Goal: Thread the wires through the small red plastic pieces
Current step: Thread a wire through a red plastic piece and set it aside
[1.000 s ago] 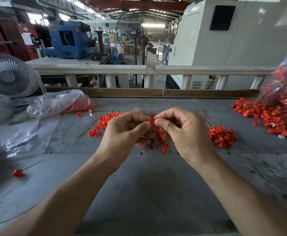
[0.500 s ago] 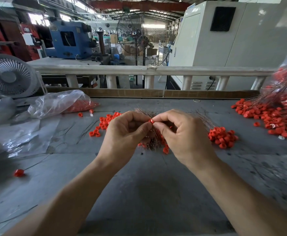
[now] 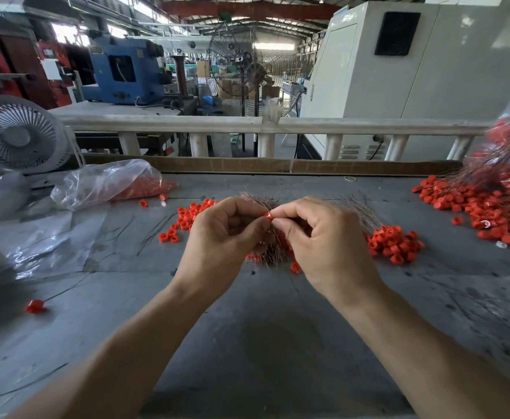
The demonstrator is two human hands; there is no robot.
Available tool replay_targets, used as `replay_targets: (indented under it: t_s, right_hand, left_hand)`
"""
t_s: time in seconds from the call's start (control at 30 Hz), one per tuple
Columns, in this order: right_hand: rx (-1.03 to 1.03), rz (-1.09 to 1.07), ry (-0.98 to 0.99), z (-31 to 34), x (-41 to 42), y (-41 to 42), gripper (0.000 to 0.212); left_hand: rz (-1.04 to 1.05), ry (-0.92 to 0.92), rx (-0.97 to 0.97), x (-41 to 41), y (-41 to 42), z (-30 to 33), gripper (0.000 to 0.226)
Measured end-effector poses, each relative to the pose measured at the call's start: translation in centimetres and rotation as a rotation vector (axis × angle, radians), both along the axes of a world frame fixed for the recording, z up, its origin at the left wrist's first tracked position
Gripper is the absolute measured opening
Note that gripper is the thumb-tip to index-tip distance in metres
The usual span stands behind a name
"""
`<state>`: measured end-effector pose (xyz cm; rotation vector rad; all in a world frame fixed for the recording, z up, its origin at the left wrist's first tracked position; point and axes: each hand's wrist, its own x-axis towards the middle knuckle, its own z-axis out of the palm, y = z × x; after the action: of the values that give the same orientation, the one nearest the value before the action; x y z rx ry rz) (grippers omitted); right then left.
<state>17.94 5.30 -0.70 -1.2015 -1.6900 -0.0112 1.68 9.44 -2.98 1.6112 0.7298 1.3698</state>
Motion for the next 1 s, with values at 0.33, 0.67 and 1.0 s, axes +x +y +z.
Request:
replay_targets:
  t_s: [0.33,0.67,1.0]
  right_hand:
    - [0.02,0.006,0.028,0.0,-0.1,-0.1,0.01]
    - [-0.014,-0.073,-0.133,-0.5,-0.6,-0.1,0.016]
    - [0.147,-0.241,-0.261,-1.0,-1.5,0.3,0.012]
  left_hand:
    - [-0.009,-0.009,-0.024,0.0,0.0,0.1,0.01]
    - [-0.079,-0.134,-0.255,0.0,-0.1,0.3,0.023]
    - [-0.215,-0.237,-0.532,0.2,-0.7,0.8,0.021]
